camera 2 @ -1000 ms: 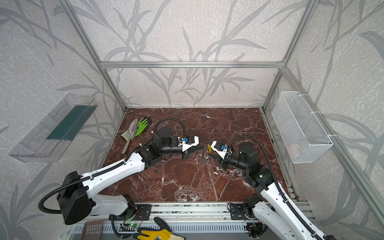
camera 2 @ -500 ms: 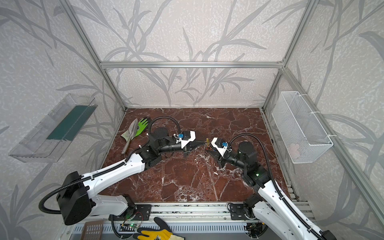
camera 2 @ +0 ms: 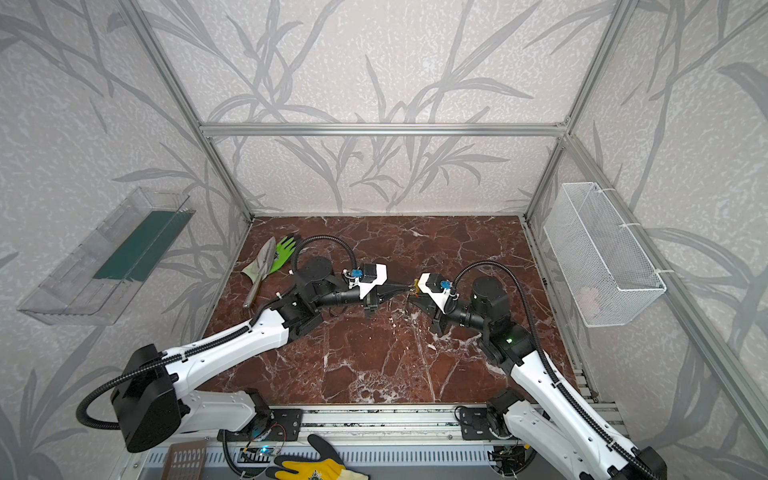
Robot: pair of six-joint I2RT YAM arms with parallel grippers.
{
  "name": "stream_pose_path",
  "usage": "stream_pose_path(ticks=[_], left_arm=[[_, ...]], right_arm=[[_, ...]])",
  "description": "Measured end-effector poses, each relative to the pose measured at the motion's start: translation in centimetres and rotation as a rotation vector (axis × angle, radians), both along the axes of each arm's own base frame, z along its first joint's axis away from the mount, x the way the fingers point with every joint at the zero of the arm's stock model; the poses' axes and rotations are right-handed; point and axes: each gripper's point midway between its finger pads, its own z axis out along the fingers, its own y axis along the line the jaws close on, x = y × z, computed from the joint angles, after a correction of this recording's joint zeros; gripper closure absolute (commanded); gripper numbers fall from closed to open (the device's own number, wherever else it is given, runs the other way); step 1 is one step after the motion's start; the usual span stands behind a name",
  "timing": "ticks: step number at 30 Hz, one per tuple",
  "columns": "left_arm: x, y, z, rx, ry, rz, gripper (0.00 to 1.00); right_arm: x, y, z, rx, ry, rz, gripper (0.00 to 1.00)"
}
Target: Put the keys on the keyring
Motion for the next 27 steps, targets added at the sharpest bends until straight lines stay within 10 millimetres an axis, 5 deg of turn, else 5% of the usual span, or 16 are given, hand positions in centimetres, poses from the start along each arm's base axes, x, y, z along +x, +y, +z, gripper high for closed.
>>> stream_pose_path(ticks=[8, 11, 15, 21, 27], left_arm=[[-0.4, 0.2, 0.2, -0.037, 0.013, -0.022, 1.0], [-0.3, 0.3, 0.2, -0.047, 0.014, -0.021, 1.0], [-0.3, 0.4, 0.2, -0.054, 0.014, -0.017, 1.0], [-0.2, 0.5, 0.3, -0.06, 0.012, -0.015, 1.0], [-0.1, 0.3, 0.0, -0.057, 0.018, -0.02, 1.0]], right_arm=[[0.0, 0.8, 0.3, -0.001, 0.03, 0.074, 0.99], [0.0, 0.9, 0.3, -0.01, 0.034, 0.084, 0.75], [-0.1, 0.0, 0.3, -0.031, 0.003, 0.047, 0.66], [-1.3, -2.6, 2.6, 0.0, -0.135, -0.039, 0.63], [-1.9, -2.9, 4.0, 0.034, -0.195, -0.042, 0.68]])
